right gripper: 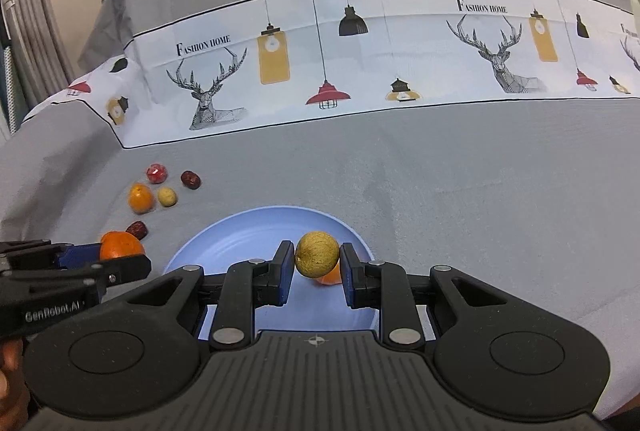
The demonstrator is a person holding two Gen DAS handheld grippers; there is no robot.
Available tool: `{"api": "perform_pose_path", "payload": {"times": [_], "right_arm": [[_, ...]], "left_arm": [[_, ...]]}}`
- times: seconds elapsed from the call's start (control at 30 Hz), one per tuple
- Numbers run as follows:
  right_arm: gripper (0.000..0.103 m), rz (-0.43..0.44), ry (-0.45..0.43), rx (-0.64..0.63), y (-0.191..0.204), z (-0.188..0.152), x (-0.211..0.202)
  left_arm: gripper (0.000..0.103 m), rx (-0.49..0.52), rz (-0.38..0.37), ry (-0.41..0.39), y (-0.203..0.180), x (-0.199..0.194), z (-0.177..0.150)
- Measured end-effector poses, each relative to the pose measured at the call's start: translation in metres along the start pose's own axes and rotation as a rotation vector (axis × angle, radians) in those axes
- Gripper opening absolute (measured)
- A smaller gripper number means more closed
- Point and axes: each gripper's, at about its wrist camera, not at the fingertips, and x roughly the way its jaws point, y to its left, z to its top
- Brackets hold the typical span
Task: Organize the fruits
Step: 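Carry the tangerine in the left gripper over the plate while the right carries the yellow fruit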
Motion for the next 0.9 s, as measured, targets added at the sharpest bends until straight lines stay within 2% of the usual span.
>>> {"api": "perform_pose_path", "payload": {"times": [0.27,0.47,0.9], "right_arm": [[0.026,0.004,0.025,-0.053,0.01,-0.006,0.016],[0.026,0.002,0.028,-0.041,0.007,-0.005,0.018],[0.026,0.002,0.038,-0.056,0.01,-0.007,0.021]], "left_arm": [[0.038,-0.011,0.003,0.017,0.003,0.011,-0.002],[0.038,-0.006,0.001,0.026,0.002,0.016,-0.002],[0.038,0.125,-0.092,0.038,-0.025,0.017,-0.012]]}}
